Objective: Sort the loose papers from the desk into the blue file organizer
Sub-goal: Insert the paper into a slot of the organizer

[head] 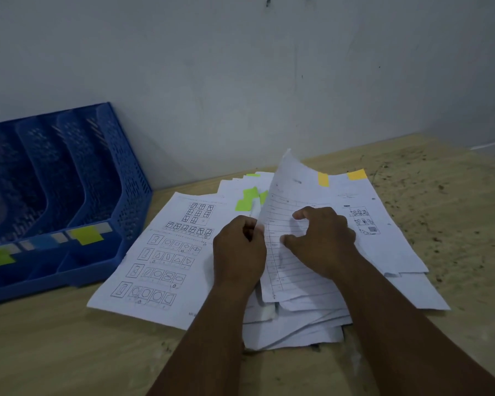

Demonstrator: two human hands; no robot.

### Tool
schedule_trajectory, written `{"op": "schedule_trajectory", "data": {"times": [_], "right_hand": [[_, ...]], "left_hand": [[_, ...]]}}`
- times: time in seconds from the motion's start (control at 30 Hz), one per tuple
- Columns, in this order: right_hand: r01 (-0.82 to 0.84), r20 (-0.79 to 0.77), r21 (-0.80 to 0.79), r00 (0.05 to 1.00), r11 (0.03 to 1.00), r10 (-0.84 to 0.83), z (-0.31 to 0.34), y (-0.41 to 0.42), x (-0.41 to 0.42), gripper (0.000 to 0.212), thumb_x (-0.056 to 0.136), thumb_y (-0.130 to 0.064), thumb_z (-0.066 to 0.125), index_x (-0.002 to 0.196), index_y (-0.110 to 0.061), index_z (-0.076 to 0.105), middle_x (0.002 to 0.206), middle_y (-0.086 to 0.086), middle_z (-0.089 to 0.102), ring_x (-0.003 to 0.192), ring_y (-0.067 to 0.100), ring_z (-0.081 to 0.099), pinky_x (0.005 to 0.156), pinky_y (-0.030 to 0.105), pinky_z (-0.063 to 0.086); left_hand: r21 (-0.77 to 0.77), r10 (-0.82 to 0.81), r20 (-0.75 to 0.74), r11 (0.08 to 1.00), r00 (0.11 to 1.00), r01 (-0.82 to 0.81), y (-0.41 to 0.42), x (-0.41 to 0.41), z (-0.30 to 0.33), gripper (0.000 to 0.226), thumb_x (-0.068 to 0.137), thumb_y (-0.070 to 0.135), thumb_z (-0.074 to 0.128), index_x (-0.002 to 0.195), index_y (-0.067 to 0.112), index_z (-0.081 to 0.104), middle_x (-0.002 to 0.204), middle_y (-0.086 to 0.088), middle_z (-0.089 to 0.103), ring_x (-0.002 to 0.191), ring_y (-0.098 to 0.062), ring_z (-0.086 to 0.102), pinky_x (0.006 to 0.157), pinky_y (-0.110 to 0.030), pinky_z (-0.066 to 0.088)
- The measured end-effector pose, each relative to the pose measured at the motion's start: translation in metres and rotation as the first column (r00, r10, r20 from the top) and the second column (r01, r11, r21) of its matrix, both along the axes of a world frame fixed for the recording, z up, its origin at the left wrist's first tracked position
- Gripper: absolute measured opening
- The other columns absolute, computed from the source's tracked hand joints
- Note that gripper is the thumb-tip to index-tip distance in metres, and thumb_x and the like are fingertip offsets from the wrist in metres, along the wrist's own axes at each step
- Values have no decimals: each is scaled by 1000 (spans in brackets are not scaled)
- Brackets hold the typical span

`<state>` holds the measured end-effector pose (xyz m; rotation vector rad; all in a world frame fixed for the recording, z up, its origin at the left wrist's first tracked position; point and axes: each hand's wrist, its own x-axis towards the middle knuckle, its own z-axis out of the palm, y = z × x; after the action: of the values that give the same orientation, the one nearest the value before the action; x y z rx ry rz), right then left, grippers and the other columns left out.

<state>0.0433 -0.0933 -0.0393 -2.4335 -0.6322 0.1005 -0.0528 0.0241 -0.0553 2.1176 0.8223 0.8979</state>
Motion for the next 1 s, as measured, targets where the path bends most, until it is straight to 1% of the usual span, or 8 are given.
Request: {"op": "schedule_trajectory", "data": {"times": [0.2,0.3,0.4,0.5,0.63,0.8,0.9,1.0], "right_hand": [[87,-36,79,996,993,-84,0,-2,3,64,78,-64,69,134,-39,49,148,4,41,136,29,40,112,48,32],[122,-68,147,991,982,-113,0,-3,5,71,80,-64,68,140,-38,41,152,8,34,137,33,40,112,50,33],[123,-90,268,991,955,-102,0,-3,7,72,81,-61,70,142,-39,38,152,8,34,134,31,44,109,48,40],[117,-53,359,993,926,-105,1,-5,7,60,88,-43,71,141,-33,45,144,4,44,128,25,48,99,33,40],[110,26,484,990,868,-139,2,-4,5,47,95,-15,65,139,-26,54,139,-2,49,129,16,48,96,19,30],[56,123,617,978,785,-166,5,1,-3,43,92,-1,62,130,-23,63,128,-8,57,121,6,51,100,17,34],[26,163,650,971,760,-173,9,4,-11,41,92,0,62,127,-21,66,126,-8,59,114,-1,49,101,19,39],[-12,193,691,967,723,-167,22,10,-17,39,92,1,62,124,-20,68,124,-8,62,114,2,53,99,17,41]], "left_hand": [[-227,11,121,974,993,17,7,-3,6,16,101,34,58,93,25,68,86,13,72,84,-5,68,82,-36,58],[-367,39,181,930,983,31,11,-8,13,15,102,36,56,94,30,67,90,15,72,88,-4,68,84,-36,58],[-422,66,235,906,970,40,15,-10,17,14,102,37,55,97,32,66,97,17,70,93,-5,66,82,-31,56],[-431,115,268,902,957,12,19,-10,19,11,102,37,57,103,30,66,97,20,65,90,2,60,73,-20,46],[-383,95,278,924,956,19,25,-13,19,13,98,30,64,111,30,63,96,24,66,91,5,63,69,-10,47],[-365,73,277,930,958,35,29,-17,22,38,93,27,72,128,30,57,111,13,68,95,-4,67,71,-12,51],[-338,63,260,941,964,30,32,-19,26,42,93,27,72,132,28,57,102,21,62,83,8,60,61,-5,44],[-401,88,280,916,956,33,37,-25,37,39,93,29,72,130,27,59,106,20,62,86,4,61,65,-9,46]]}}
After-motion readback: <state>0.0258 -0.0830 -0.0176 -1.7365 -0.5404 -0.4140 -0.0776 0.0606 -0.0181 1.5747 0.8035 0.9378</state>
